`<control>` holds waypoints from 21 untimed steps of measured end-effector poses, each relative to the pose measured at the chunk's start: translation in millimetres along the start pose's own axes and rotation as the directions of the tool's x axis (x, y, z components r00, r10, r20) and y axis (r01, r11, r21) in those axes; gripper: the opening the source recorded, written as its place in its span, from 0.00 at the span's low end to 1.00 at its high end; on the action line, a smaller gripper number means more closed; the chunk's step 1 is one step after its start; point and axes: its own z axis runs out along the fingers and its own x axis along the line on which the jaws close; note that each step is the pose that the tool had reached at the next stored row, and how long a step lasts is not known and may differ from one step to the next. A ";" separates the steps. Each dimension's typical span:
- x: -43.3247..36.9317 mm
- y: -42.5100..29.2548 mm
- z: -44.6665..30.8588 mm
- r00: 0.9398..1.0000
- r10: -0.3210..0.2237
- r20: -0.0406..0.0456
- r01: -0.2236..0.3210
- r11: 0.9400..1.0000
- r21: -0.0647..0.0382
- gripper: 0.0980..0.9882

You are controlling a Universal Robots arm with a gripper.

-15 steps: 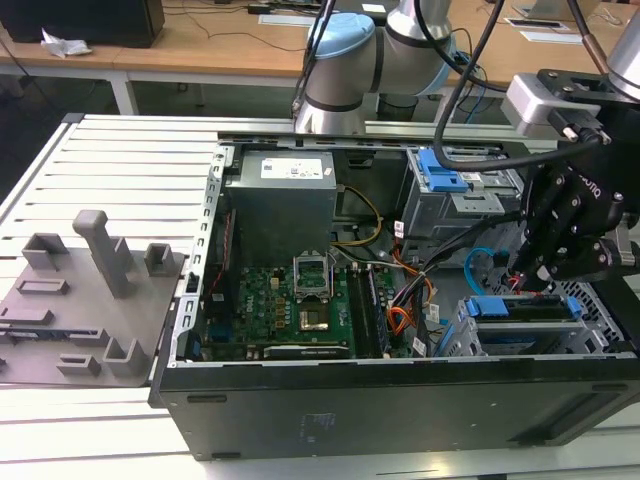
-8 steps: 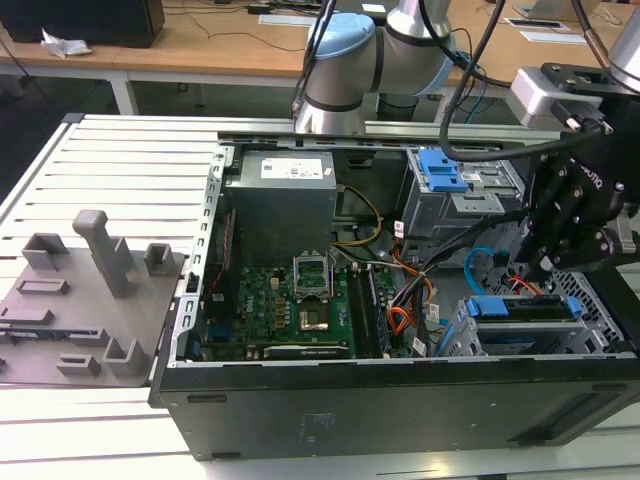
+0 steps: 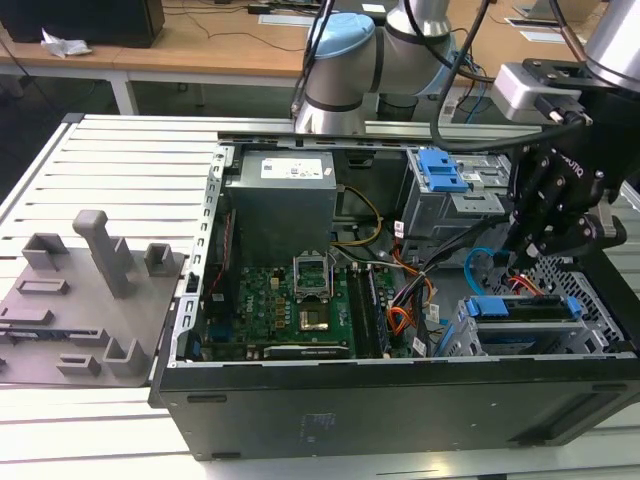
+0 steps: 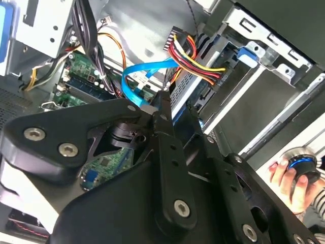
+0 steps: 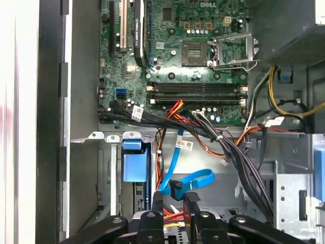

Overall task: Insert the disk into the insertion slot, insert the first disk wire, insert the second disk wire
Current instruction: 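Insert the second disk wire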

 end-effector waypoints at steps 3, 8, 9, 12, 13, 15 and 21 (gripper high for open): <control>-0.1 6.0 2.0 1.000 -0.010 0.000 0.010 1.000 0.000 0.23; -0.2 14.8 4.6 1.000 -0.016 -0.001 0.016 1.000 0.000 0.23; -0.3 14.8 4.7 1.000 -0.016 -0.001 0.016 1.000 0.000 0.23; -0.3 14.8 4.8 1.000 -0.016 -0.001 0.016 1.000 0.000 0.22; -0.3 14.8 4.9 1.000 -0.016 -0.001 0.016 1.000 0.000 0.14; -0.3 14.8 5.0 1.000 -0.016 -0.001 0.016 1.000 0.000 0.07; 1.5 14.8 5.4 1.000 -0.016 0.000 0.016 1.000 0.000 0.07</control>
